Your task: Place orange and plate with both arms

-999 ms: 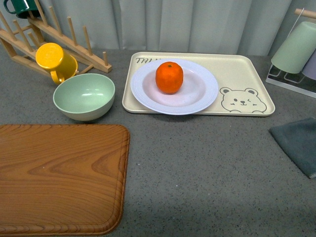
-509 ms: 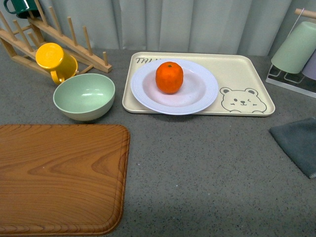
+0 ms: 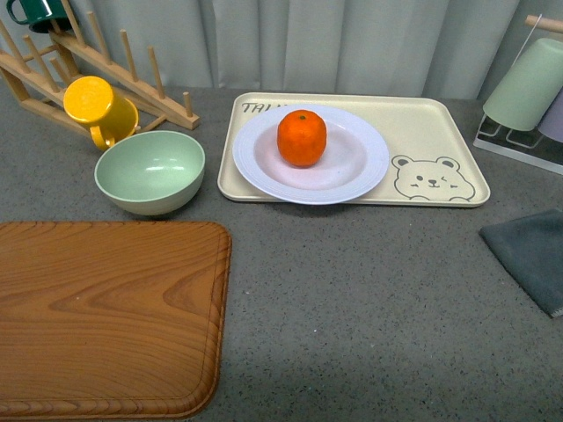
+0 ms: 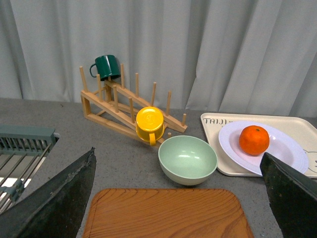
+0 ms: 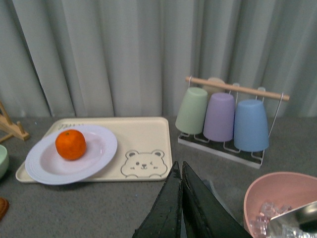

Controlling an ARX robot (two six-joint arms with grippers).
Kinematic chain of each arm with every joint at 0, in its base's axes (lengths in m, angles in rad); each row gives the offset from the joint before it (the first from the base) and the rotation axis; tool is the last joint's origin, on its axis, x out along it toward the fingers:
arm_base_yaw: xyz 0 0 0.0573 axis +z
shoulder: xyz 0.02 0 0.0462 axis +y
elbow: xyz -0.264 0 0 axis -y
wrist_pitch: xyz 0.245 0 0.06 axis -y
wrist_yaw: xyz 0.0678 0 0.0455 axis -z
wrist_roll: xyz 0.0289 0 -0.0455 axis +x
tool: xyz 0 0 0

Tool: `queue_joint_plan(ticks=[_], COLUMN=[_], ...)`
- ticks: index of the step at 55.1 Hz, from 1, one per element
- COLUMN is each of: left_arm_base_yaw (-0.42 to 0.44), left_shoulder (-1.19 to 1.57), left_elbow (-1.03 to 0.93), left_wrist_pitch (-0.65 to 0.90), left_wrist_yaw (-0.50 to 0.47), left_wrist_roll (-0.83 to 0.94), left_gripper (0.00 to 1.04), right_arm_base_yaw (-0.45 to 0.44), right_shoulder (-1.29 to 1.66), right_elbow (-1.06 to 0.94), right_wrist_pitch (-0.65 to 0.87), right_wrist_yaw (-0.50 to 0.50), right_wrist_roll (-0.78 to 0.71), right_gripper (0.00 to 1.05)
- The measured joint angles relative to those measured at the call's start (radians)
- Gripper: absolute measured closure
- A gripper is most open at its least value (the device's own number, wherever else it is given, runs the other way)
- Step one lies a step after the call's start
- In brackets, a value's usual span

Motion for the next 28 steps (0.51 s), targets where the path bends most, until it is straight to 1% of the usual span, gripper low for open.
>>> queue_joint_plan(ticks=[24, 26, 28], left_arm_base_yaw=[0.0, 0.0, 0.0], left_shoulder=[0.0, 0.0, 0.0], left_elbow=[0.0, 0.0, 0.0], left_wrist_pitch=[0.0, 0.0, 0.0], left_wrist_yaw=[0.001, 0.001, 0.001], left_wrist_roll=[0.0, 0.0, 0.0], left_gripper=[0.06, 0.06, 0.06], right_arm_base_yaw=[0.0, 0.0, 0.0], right_shoulder=[-0.016, -0.016, -0.016], right_elbow=[0.0, 0.0, 0.0], right_wrist_pitch=[-0.005, -0.005, -0.005], right_wrist_yaw=[0.0, 0.0, 0.0], right_wrist_roll=[0.0, -0.002, -0.001], right_gripper=[1.04, 1.01, 0.95])
